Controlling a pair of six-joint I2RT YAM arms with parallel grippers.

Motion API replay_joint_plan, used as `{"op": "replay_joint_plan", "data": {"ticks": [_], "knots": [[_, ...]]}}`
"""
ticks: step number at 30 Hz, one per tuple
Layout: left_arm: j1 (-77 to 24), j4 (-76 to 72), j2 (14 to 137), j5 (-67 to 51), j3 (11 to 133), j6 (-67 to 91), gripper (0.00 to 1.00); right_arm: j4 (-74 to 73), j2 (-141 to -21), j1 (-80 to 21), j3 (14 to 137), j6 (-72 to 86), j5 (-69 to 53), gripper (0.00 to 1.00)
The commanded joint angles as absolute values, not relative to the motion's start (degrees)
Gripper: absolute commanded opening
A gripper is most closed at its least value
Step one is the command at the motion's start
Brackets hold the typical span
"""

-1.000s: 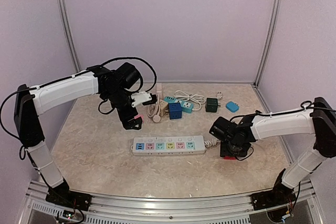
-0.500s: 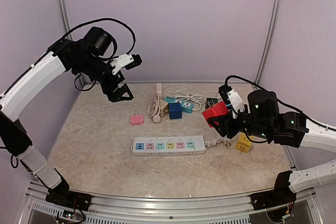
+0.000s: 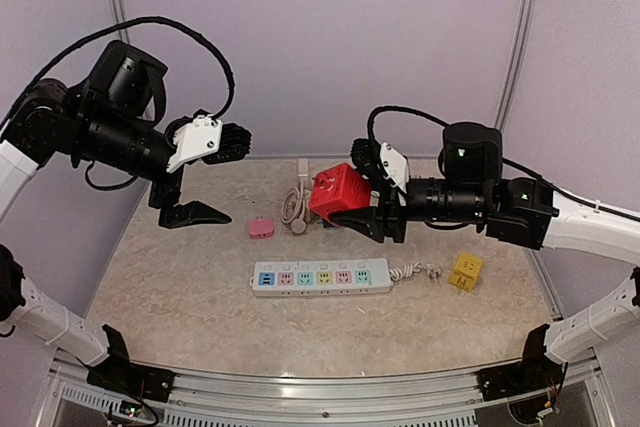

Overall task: Insert the plug
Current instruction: Pick up the plug from the center of the board.

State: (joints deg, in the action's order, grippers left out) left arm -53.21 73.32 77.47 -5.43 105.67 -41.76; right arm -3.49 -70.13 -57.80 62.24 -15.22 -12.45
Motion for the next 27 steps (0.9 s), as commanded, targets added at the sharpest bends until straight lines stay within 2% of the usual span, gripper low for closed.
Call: {"op": "replay_joint_plan", "data": {"ticks": [1,10,22,27], "knots": [[-57.94,60.79,74.96,-4.14,99.44,-44.59,0.99,-0.96,-72.28,-62.24,65.93,-22.00,-15.52,0.00],[-61.33,51.77,79.30,-4.62,99.92,-45.81,0.99,-0.18,-72.49,-64.96,66.17,-23.68,-12.36,0.00],[-64.57,55.67,81.45,-6.99,100.74,-43.95,0.98,4.68,-72.17,-64.98,64.79,-23.35,-9.33,0.00],[-64.97,53.70,82.20,-5.53,101.80,-42.84,0.85,5.87,-71.88,-64.96,64.78,-22.27,-9.35,0.00]]}}
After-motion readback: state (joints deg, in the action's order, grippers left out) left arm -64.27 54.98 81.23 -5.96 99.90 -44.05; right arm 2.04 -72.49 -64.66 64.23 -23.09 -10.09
